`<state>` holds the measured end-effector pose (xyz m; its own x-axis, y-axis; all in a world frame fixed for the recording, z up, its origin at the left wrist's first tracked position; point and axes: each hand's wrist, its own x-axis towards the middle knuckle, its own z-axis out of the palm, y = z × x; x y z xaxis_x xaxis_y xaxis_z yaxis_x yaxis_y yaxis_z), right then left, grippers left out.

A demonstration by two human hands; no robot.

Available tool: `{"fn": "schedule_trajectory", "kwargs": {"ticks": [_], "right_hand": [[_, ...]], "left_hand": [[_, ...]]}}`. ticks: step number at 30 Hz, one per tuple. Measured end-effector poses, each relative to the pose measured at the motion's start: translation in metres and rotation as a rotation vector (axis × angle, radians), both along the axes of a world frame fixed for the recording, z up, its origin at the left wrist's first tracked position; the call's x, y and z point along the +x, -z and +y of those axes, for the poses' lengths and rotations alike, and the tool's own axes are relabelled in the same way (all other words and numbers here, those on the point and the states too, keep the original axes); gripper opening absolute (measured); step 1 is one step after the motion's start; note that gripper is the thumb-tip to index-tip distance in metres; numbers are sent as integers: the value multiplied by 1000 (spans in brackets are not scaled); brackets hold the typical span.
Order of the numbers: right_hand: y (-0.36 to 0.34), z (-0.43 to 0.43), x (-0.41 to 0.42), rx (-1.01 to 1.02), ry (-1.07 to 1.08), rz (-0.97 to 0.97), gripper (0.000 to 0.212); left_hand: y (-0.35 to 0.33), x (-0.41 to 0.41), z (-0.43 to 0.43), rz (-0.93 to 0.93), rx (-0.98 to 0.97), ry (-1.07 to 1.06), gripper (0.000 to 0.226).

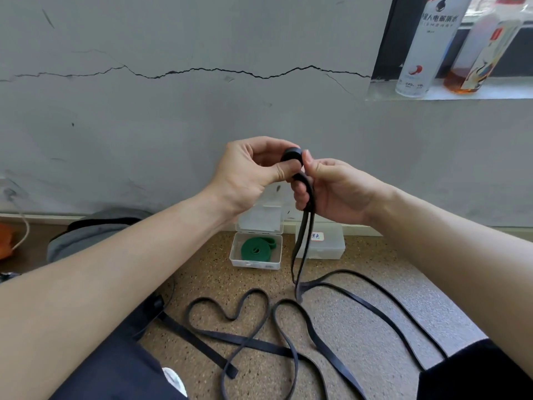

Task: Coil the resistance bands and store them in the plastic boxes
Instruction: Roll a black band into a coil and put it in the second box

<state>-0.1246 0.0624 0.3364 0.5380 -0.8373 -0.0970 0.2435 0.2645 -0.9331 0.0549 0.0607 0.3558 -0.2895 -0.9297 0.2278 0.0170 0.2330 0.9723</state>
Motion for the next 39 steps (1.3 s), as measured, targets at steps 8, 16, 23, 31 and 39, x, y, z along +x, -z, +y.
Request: {"fn": "schedule_trajectory", "kwargs": {"ticks": [8,16,23,31,39], "right_hand": [[-7,-3,-14,-126,-29,496,61],[-1,-2,-11,-132,27,437,46],[-3,-1,-11,-62,28,69,39],[-9,-2,-10,-123,31,380,57],[-10,-2,-15,-501,190,731,15]], "left_hand": [[-11,12,-6,-447,-250,-21,21],[-17,8,-5,-826,-521,-33,24],[0,-3,4,-56,-68,-24,27],[-10,6,-6,-235,-151,-33,21],[-12,21,-17,-612,-267,-110,21]]}}
